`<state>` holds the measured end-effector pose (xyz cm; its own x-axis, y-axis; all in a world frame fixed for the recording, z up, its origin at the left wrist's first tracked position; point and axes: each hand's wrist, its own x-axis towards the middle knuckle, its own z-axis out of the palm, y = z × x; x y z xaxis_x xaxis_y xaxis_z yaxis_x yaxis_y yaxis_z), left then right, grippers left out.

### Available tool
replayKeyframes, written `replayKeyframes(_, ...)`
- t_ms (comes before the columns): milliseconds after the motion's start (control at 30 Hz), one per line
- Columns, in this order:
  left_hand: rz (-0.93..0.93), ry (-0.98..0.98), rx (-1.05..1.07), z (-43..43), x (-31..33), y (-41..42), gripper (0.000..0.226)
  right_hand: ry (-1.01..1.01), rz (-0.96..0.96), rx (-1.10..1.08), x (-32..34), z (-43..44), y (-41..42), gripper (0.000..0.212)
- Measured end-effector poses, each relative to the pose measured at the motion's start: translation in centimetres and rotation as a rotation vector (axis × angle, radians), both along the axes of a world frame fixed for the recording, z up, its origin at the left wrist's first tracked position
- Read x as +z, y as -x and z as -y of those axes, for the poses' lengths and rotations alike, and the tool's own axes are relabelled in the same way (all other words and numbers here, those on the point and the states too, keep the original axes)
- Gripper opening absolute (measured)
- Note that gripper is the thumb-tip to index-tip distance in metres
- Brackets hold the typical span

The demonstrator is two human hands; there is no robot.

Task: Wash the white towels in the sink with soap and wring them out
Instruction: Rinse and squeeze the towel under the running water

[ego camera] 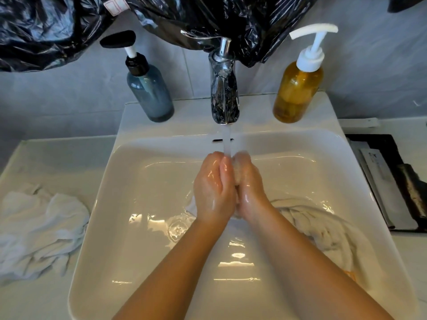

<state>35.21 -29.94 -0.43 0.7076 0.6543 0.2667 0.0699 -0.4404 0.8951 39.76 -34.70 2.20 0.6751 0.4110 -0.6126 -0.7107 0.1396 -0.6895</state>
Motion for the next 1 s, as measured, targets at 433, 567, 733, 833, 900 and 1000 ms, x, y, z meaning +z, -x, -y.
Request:
replayKeyframes(433,-0.074,-0.034,-0.060,-0.2,0.6,0.4,0.038,0.039,0.044,-0.042,-0.9,0.2,-0.5,0.018)
replayKeyframes(567,-0.317,-0.081,-0.049,-1.8,1.5,-1.7,0.037,0.107,-0.003,-0.048,-0.8,0.5,-0.9,0.026)
replayKeyframes(733,-0.221,0.116,0.123,-7.1,5.3,-0.2,0.035,0.240,0.518,0.561,-1.4,2.4,-1.4,0.062)
replayKeyframes(833,-0.235,0.023,0.155,-10.0,8.2,0.9,0.031,0.519,0.882,0.884,-1.9,3.7,-2.0,0.076)
replayKeyframes(900,-0.262,-0.035,0.125,-11.1,9.2,1.9,0.031,0.673,0.990,0.877,-2.1,4.1,-2.4,0.053)
replayKeyframes(1000,-0.338,-0.090,0.076,-11.6,8.6,3.9,0.031,0.556,0.903,0.708,-1.3,4.9,-2.6,0.022)
